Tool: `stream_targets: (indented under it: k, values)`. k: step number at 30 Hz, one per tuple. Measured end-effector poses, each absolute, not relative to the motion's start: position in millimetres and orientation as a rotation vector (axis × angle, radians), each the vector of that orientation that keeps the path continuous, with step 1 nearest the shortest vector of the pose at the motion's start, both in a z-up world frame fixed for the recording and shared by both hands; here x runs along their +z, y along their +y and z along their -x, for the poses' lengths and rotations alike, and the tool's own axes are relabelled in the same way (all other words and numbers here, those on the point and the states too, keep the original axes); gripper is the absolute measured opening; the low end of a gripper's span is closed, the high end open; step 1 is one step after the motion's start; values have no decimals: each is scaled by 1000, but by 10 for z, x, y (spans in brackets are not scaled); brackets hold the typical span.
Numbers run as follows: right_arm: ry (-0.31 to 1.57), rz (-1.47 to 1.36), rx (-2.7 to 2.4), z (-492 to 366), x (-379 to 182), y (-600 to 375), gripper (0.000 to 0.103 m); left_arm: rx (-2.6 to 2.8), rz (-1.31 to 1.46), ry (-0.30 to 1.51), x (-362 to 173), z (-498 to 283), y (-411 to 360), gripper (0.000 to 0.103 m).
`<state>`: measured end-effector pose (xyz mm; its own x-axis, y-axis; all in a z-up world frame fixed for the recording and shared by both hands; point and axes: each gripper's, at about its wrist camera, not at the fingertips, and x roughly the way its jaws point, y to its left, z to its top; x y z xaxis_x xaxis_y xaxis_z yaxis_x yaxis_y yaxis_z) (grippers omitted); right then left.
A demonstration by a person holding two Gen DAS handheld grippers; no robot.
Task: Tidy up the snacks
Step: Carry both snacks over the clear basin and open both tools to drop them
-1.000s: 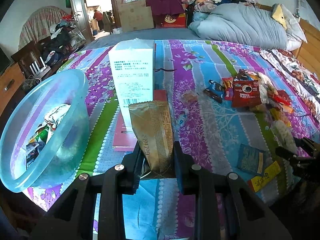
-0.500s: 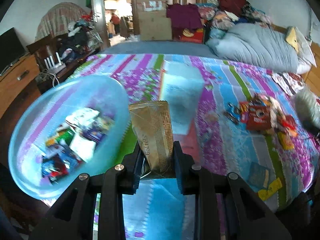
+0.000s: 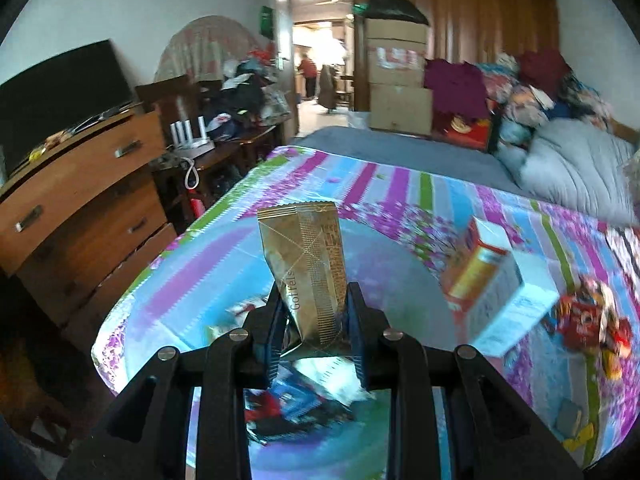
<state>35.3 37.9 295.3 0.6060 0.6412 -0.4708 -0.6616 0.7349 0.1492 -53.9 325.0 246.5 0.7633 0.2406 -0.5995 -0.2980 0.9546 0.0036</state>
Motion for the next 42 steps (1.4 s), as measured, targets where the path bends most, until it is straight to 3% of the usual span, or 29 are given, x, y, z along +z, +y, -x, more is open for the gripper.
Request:
stream_targets:
  k: [15,42]
  values:
    - [626,129,971,-577,2793,1801,74,293,109,661,2466,321,3688,29]
    - [760,198,984,-714,2440,2407,74,338,118,775,1975,125,3869,30]
